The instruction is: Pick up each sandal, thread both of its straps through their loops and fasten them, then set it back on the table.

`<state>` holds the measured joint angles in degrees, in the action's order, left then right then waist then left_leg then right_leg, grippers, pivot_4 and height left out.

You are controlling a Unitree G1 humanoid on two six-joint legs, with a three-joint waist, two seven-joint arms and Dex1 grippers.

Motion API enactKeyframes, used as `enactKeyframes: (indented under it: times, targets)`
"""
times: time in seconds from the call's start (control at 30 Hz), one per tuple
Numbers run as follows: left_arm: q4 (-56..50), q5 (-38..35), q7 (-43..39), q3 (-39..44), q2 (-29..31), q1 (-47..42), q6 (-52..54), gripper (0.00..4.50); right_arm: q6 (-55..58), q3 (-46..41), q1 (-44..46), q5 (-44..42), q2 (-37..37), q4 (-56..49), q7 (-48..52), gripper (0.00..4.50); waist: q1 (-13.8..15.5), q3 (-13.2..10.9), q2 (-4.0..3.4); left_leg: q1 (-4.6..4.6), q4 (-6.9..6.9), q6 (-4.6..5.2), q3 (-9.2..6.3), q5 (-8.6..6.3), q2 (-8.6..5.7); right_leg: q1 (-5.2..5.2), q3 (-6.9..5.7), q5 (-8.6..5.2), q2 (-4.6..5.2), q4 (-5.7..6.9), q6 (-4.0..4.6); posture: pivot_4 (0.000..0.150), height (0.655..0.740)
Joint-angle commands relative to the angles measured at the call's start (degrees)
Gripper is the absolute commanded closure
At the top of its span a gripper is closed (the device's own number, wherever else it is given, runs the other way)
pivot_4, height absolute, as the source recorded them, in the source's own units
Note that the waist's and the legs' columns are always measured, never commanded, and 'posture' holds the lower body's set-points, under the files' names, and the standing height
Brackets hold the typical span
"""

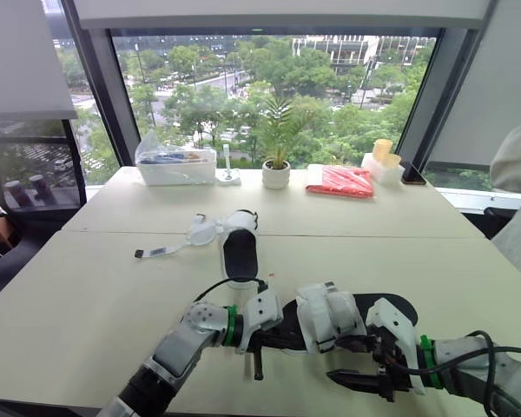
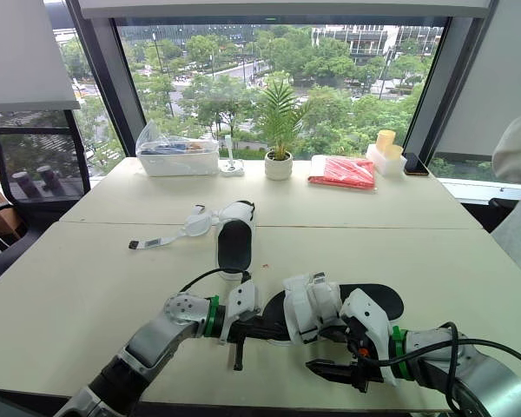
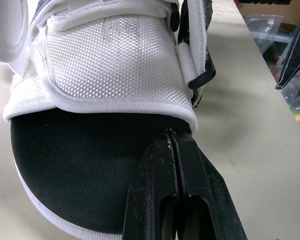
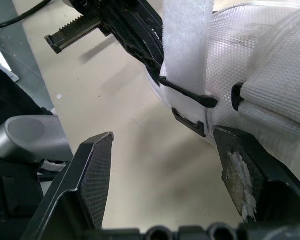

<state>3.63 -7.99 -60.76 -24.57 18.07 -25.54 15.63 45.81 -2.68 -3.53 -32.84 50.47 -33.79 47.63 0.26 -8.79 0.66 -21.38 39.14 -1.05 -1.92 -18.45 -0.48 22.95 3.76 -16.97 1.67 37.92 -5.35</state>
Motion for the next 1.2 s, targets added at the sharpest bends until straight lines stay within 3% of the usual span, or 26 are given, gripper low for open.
enactKeyframes:
  times: [0.03, 0.4, 1.0, 1.13, 1.2]
  targets:
    - [0.4, 0.6, -0.2, -0.5, 0.4, 0.0, 0.0, 4.5, 0.1, -1.4, 0.8, -1.0, -0.5, -2.2, -0.9, 1.09, 0.0, 0.0, 0.0, 0.0, 0.0, 0.0, 0.0, 0.0, 0.0, 0.0, 0.0, 0.0, 0.0, 0.0, 0.0, 0.15, 0.74]
    - [0.4, 0.6, -0.5, -0.6, 0.3, -0.3, 0.1, 4.5, 3.9, 2.3, 4.2, -5.7, -2.3, -3.0, 0.8, 1.09, -0.8, 0.0, 0.01, 0.01, 0.0, 0.0, -0.01, 0.0, 0.01, 0.0, 0.0, 0.0, -0.01, 0.0, 0.0, 0.15, 0.74]
    - [-0.7, 0.7, 0.0, -0.3, 0.5, 0.3, 0.8, 4.5, 3.1, 7.1, 10.8, -0.7, -0.6, 7.4, 5.0, 1.09, -0.9, 0.0, 0.02, -0.03, -0.04, 0.0, -0.02, 0.0, 0.02, 0.02, -0.01, 0.0, 0.03, -0.06, 0.0, 0.15, 0.74]
    - [-0.7, 0.6, 0.0, -0.4, 0.3, 0.3, 0.8, 4.5, 3.3, 7.0, 11.2, -0.3, -0.7, 8.1, 5.0, 2.82, -0.9, 0.0, 0.02, -0.04, -0.04, 0.0, -0.02, 0.0, 0.02, 0.02, -0.01, 0.0, 0.04, -0.06, 0.0, 0.15, 0.74]
    - [-0.5, 0.6, 0.0, -0.3, 0.3, 0.2, 0.7, 4.5, 3.3, 7.1, 11.3, -0.2, -0.8, 8.3, 5.1, 3.89, -0.9, 0.0, 0.02, -0.05, -0.06, 0.0, -0.02, 0.0, 0.02, 0.05, -0.01, 0.0, 0.04, -0.06, 0.0, 0.15, 0.74]
